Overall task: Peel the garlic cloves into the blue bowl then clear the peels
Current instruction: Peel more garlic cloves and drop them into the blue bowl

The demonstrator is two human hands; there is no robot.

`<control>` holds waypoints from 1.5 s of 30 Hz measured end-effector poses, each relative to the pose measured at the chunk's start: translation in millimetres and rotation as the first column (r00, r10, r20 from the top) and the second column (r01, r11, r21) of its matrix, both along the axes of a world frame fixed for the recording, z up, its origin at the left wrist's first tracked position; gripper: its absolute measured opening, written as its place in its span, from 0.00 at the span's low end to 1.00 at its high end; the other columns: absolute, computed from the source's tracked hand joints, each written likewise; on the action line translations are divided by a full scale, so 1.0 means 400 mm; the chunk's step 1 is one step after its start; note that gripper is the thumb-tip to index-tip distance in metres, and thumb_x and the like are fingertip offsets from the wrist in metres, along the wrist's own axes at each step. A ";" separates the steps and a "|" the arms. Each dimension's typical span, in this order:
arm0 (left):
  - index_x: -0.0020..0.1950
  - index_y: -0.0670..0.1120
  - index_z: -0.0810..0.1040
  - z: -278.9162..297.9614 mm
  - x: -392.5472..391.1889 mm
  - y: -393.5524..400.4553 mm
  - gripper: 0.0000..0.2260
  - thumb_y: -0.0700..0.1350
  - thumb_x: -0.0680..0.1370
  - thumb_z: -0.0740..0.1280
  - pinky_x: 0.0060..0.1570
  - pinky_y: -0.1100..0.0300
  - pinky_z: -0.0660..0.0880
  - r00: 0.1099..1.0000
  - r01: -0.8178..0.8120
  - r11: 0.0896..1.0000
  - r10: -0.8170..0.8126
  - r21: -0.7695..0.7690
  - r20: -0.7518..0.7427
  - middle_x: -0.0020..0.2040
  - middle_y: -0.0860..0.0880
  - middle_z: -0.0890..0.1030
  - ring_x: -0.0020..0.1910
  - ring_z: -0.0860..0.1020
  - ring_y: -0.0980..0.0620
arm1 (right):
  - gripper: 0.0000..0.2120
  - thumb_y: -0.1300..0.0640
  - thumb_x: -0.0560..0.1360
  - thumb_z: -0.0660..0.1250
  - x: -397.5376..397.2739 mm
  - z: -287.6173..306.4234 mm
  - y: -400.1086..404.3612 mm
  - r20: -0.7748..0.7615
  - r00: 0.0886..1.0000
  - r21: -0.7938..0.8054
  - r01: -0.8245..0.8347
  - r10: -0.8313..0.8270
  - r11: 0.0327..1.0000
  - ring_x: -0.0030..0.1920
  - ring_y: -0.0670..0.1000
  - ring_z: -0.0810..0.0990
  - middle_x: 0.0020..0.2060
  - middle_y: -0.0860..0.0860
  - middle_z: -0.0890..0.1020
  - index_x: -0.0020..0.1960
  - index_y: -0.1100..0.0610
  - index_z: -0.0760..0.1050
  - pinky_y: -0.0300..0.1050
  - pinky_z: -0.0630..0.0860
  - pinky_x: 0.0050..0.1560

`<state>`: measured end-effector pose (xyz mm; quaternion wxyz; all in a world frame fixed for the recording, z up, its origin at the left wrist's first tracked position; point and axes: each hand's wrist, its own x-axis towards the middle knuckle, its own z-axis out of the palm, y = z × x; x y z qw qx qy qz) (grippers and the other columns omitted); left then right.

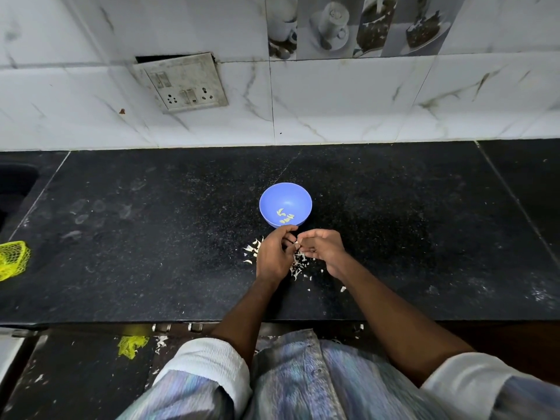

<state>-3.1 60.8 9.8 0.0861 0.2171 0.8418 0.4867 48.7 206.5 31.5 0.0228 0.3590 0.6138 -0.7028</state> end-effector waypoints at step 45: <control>0.51 0.56 0.82 -0.052 -0.106 -0.163 0.22 0.30 0.74 0.63 0.53 0.51 0.80 0.970 -0.213 0.973 0.222 -0.090 0.097 0.49 0.57 0.84 0.48 0.82 0.54 | 0.06 0.61 0.73 0.69 -0.141 0.011 -0.190 0.074 0.888 0.860 -0.287 0.454 0.422 0.45 0.56 0.82 0.45 0.48 0.83 0.47 0.51 0.81 0.52 0.77 0.41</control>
